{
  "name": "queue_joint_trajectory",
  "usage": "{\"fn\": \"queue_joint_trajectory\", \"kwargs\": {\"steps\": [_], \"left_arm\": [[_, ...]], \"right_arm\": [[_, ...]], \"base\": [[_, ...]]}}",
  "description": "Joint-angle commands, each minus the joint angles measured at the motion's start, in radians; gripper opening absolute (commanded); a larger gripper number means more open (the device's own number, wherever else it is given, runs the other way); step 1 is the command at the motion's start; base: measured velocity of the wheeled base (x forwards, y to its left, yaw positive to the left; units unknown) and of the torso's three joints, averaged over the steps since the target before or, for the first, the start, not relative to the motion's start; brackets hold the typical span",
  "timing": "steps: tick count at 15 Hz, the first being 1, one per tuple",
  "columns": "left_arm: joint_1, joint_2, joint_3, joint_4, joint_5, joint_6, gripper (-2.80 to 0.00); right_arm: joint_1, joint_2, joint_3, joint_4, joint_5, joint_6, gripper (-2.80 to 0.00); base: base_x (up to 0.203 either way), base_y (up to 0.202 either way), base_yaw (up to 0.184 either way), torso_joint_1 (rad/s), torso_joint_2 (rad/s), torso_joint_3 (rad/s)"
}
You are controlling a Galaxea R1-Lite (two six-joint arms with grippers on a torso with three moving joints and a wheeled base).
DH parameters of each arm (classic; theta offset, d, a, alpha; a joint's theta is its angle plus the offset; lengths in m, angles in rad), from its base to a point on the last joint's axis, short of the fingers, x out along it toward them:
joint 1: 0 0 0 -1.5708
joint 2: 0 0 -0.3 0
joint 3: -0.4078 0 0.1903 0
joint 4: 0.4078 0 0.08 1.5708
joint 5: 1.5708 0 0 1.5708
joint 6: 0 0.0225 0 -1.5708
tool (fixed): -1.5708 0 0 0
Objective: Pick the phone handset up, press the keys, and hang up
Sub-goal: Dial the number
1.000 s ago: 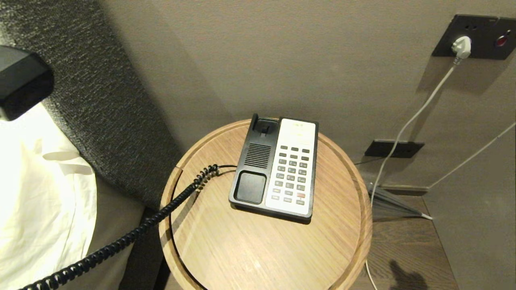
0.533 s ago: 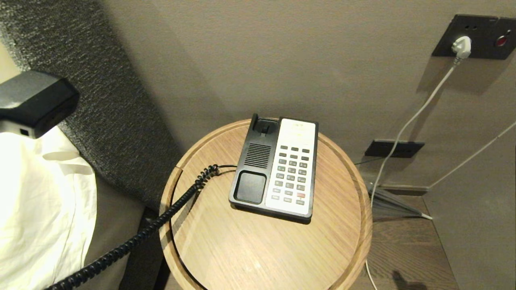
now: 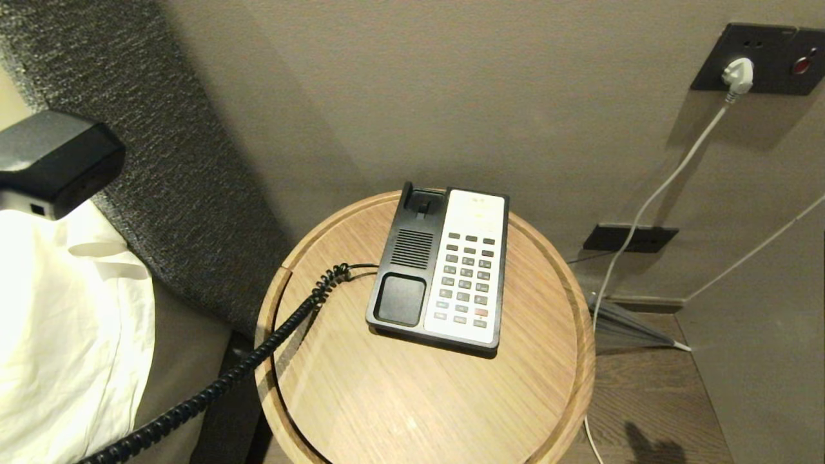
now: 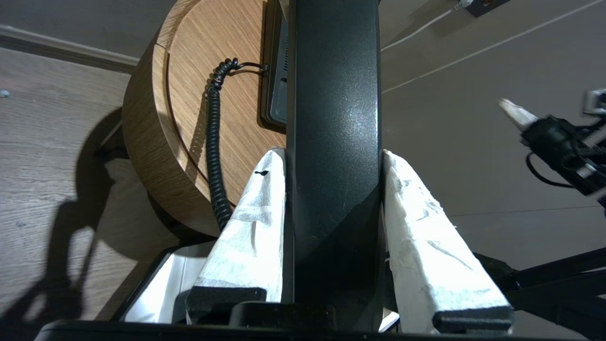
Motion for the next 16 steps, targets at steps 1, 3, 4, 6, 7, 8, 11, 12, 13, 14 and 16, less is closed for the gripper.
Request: {"fn": "queue_joint_trajectory", "kwargs": {"steps": [1,3,4,6,7,8,11,12,13,14,16], "left_arm": [[0.000,0.002,-0.001,0.003,0.001,-0.004,-2.80],[0.000,0.000,-0.001,0.003,0.001,-0.004,-2.80],[0.000,-0.002,0.001,0.003,0.001,-0.003,-2.80],[0.000,-0.006,0.001,0.003,0.001,-0.003,-2.80],[0.000,-0.006,0.004,0.002,0.001,-0.004,-2.80],[0.000,0.006,0.008,-0.006,0.001,-0.003,-2.80],[0.000,0.019,0.005,-0.030,0.002,0.000,-2.80],[0.000,0.015,0.007,-0.030,0.003,-0.001,-2.80],[0.000,0.014,0.008,-0.030,0.003,-0.001,-2.80],[0.000,0.013,0.013,-0.032,0.001,-0.001,-2.80],[0.000,0.012,0.016,-0.033,0.001,0.000,-2.80]], "right_arm": [[0.001,0.066,0.003,-0.004,0.001,0.003,-2.80],[0.002,0.086,0.023,-0.042,0.001,-0.005,-2.80],[0.016,0.096,0.033,-0.073,0.004,-0.010,-2.80],[0.086,0.116,0.071,-0.143,0.003,-0.041,-2.80],[0.106,0.137,0.091,-0.183,-0.001,-0.062,-2.80],[0.110,0.164,0.106,-0.203,-0.007,-0.064,-2.80],[0.108,0.249,0.122,-0.229,-0.120,0.029,-2.80],[0.108,0.279,0.123,-0.231,-0.139,0.104,-2.80],[0.108,0.303,0.127,-0.233,-0.151,0.133,-2.80],[0.110,0.314,0.134,-0.239,-0.158,0.137,-2.80],[0.126,0.328,0.146,-0.247,-0.151,0.110,-2.80]], "base": [[0.000,0.000,0.000,0.000,0.00,0.000],[0.000,0.000,0.000,0.000,0.00,0.000],[0.000,0.000,0.000,0.000,0.00,0.000],[0.000,0.000,0.000,0.000,0.00,0.000],[0.000,0.000,0.000,0.000,0.00,0.000],[0.000,0.000,0.000,0.000,0.00,0.000],[0.000,0.000,0.000,0.000,0.00,0.000],[0.000,0.000,0.000,0.000,0.00,0.000],[0.000,0.000,0.000,0.000,0.00,0.000],[0.000,0.000,0.000,0.000,0.00,0.000],[0.000,0.000,0.000,0.000,0.00,0.000]]}}
